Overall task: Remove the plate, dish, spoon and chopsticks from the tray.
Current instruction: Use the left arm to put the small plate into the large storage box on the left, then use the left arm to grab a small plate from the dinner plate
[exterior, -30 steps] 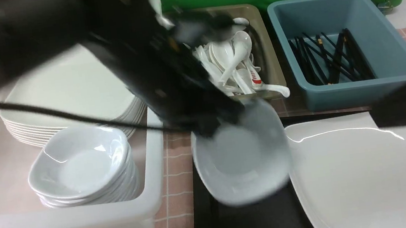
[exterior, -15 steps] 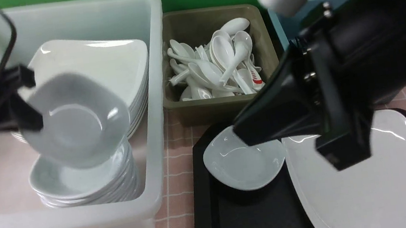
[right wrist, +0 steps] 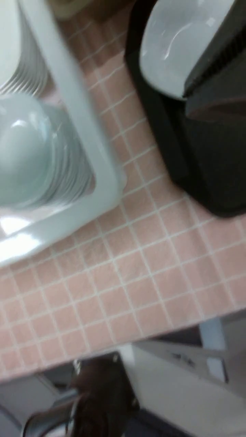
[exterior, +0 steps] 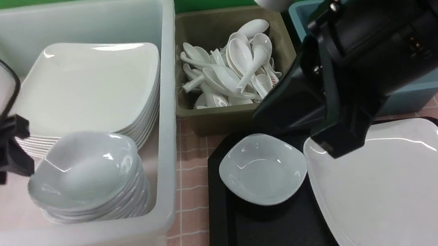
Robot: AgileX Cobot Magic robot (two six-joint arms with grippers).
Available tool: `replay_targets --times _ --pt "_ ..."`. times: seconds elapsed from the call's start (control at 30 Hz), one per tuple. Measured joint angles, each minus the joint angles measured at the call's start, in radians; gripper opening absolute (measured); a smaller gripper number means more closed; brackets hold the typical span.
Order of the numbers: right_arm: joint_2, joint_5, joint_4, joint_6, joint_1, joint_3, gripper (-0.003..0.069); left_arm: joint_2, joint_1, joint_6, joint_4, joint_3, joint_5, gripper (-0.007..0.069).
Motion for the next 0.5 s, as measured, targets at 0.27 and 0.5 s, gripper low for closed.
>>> replay_targets --times 0.27,0.5 --pt "0.0 0.177 -0.464 0.249 -0.05 -0.044 0.003 -0.047 -0.314 0.021 -0.075 -0.128 -0.041 0.0133" --pt "-0.07 0.177 -0.382 0.267 -0.267 0.093 0.003 0.068 -0.778 0.061 0.062 -0.13 -0.221 0.0004"
